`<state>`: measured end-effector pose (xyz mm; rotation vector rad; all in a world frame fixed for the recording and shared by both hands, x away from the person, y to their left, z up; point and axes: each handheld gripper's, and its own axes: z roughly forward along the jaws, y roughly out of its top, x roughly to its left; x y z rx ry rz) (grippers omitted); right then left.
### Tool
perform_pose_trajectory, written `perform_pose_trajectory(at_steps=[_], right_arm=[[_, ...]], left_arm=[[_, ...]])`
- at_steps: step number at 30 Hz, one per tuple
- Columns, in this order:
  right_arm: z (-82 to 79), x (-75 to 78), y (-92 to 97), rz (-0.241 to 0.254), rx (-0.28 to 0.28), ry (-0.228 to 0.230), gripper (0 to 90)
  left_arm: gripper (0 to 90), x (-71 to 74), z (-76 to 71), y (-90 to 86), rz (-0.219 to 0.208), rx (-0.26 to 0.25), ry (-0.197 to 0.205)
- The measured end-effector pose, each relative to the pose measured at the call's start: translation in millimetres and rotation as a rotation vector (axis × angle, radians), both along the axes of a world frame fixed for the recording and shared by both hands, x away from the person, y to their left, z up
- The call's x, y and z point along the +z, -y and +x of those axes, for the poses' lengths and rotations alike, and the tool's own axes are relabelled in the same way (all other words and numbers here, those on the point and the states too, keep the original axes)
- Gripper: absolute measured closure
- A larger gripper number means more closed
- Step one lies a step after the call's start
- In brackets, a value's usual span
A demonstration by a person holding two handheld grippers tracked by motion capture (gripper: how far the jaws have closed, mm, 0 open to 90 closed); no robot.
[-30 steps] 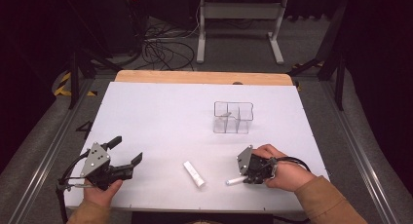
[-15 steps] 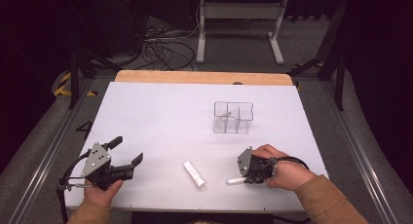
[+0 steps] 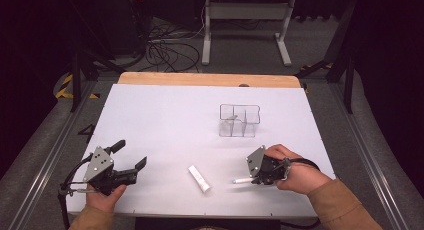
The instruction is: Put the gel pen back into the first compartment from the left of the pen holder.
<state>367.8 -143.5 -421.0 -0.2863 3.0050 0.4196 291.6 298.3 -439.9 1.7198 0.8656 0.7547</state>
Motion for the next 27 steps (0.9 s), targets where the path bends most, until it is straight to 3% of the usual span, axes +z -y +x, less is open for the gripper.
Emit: perform_pose_trajectory(at_steps=[14,21,27], right_arm=[[1.1,18.5,3.0,0.092,-0.028,0.017,79.0],[1.4,22.2,3.1,0.102,-0.033,0.02,79.0],[1.4,28.8,4.9,0.156,-0.077,0.028,79.0]], left_arm=[[13.3,0.0,-0.1,-0.2,-0.003,0.001,0.002],[13.3,0.0,0.0,-0.1,-0.003,0.002,0.002],[13.3,0.1,0.0,-0.4,-0.006,0.001,0.002]])
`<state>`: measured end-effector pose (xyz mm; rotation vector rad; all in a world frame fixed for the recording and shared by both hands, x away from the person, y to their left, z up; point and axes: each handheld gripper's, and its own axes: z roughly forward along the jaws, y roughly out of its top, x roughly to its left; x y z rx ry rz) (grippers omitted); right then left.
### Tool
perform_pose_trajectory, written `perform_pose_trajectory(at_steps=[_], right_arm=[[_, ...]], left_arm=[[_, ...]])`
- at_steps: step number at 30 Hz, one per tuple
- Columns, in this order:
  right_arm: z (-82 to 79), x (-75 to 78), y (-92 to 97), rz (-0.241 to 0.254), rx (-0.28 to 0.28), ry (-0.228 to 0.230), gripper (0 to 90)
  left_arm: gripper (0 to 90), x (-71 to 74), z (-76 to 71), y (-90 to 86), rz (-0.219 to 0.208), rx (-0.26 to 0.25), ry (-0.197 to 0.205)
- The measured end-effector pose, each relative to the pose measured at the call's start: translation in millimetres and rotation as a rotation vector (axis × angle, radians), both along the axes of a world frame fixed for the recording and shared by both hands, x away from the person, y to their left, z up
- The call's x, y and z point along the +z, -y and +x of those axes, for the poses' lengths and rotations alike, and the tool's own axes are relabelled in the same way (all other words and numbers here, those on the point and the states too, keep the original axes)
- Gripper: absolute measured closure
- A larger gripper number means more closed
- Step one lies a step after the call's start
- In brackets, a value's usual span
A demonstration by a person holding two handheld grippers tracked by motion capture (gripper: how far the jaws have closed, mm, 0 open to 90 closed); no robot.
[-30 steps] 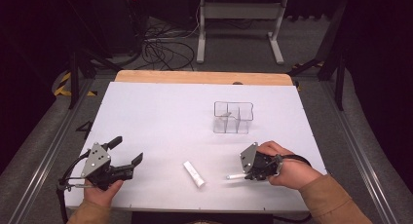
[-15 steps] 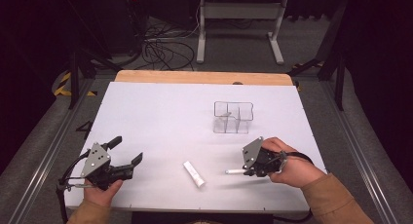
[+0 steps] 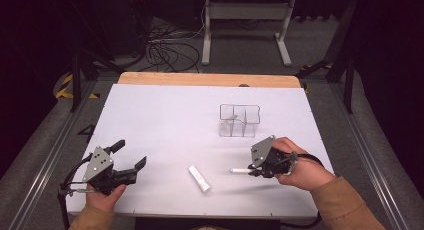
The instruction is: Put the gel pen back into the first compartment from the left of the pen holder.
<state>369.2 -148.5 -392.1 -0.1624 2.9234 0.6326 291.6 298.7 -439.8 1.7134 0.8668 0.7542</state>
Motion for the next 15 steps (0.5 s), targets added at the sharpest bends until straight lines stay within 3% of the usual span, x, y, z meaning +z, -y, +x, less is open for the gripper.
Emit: perform_pose_trajectory(at_steps=[15], right_arm=[[4.4,20.6,8.7,0.23,-0.115,0.052,79.0]], left_arm=[[13.3,0.0,-0.2,-0.4,0.0,0.0,0.001]])
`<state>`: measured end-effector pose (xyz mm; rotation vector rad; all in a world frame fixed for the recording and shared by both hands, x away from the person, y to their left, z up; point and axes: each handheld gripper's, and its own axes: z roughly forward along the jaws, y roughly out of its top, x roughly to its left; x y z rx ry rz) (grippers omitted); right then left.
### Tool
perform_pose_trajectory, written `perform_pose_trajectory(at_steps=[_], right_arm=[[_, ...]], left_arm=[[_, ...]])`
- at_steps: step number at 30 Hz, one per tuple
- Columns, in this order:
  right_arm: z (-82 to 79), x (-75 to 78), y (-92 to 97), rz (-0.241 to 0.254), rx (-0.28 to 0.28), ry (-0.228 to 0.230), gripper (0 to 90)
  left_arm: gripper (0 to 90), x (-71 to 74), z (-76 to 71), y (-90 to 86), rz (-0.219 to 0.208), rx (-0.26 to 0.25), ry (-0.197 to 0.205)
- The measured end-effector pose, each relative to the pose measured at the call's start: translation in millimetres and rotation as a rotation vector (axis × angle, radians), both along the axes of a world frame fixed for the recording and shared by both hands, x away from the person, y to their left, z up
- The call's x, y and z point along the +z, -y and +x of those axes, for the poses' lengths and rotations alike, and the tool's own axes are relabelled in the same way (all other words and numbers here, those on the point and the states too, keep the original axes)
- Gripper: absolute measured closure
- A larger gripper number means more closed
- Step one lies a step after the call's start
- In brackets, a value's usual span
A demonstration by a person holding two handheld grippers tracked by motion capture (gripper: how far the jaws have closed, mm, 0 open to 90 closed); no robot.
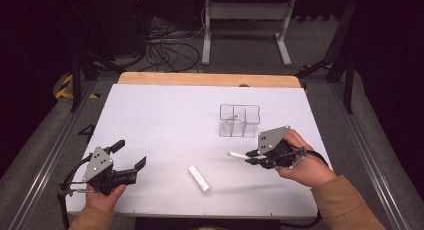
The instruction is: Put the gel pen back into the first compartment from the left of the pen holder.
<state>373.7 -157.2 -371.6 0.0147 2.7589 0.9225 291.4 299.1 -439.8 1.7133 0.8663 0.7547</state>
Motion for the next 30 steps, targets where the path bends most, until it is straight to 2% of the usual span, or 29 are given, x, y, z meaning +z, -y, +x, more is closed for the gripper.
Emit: perform_pose_trajectory(at_steps=[12,22,30], right_arm=[[1.7,8.4,3.5,0.145,-0.091,-0.004,79.0],[2.9,11.8,4.3,0.196,-0.12,-0.001,78.9],[4.2,14.8,3.3,0.26,-0.161,-0.008,78.9]], left_arm=[[13.3,0.1,0.2,-0.3,0.003,0.001,0.002],[13.3,0.2,0.1,-0.4,0.002,0.002,0.003],[13.3,-0.2,0.3,-0.2,0.002,0.001,-0.001]])
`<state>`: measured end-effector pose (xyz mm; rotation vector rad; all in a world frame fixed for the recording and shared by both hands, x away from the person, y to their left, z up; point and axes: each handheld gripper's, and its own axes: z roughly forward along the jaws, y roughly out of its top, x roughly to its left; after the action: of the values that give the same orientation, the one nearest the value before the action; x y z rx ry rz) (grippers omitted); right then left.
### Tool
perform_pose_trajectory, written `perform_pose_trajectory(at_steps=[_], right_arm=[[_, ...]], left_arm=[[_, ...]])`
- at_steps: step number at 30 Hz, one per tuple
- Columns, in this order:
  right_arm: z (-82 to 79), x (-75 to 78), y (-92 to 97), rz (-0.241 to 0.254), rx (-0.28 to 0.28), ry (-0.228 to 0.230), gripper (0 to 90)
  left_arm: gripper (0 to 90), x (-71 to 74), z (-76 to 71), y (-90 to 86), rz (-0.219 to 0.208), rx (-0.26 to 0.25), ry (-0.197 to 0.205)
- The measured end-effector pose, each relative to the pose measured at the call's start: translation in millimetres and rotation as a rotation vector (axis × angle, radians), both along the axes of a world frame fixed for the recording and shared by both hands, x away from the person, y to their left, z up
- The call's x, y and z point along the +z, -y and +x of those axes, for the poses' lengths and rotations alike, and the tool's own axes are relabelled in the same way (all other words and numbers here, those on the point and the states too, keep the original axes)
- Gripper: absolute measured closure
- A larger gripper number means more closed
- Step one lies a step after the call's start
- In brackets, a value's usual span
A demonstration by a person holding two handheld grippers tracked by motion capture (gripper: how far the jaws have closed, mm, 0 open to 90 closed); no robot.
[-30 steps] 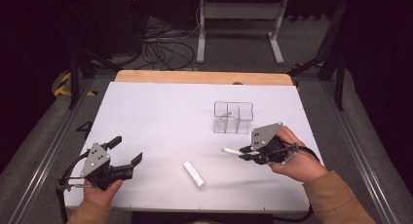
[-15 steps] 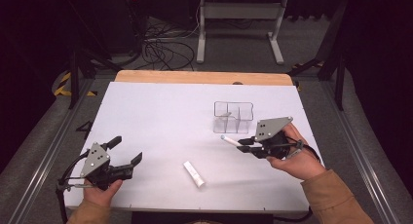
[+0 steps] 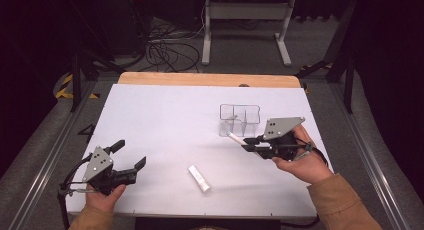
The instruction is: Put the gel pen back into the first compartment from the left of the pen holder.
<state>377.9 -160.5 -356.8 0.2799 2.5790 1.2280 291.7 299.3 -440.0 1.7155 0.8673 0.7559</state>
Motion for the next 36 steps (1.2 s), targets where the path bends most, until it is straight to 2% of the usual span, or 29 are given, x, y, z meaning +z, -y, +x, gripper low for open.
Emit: perform_pose_trajectory(at_steps=[13,25,36], right_arm=[[8.2,7.8,-1.4,0.119,-0.113,-0.004,78.9],[16.5,15.2,-6.8,0.205,-0.19,0.006,78.9],[30.8,17.3,-7.4,0.312,-0.262,0.011,78.9]], left_arm=[[13.3,-0.1,0.1,-0.4,-0.001,0.0,0.0],[13.3,-0.1,0.3,-0.4,0.0,0.0,0.001],[13.3,-0.1,0.2,-0.8,-0.001,-0.001,0.001]])
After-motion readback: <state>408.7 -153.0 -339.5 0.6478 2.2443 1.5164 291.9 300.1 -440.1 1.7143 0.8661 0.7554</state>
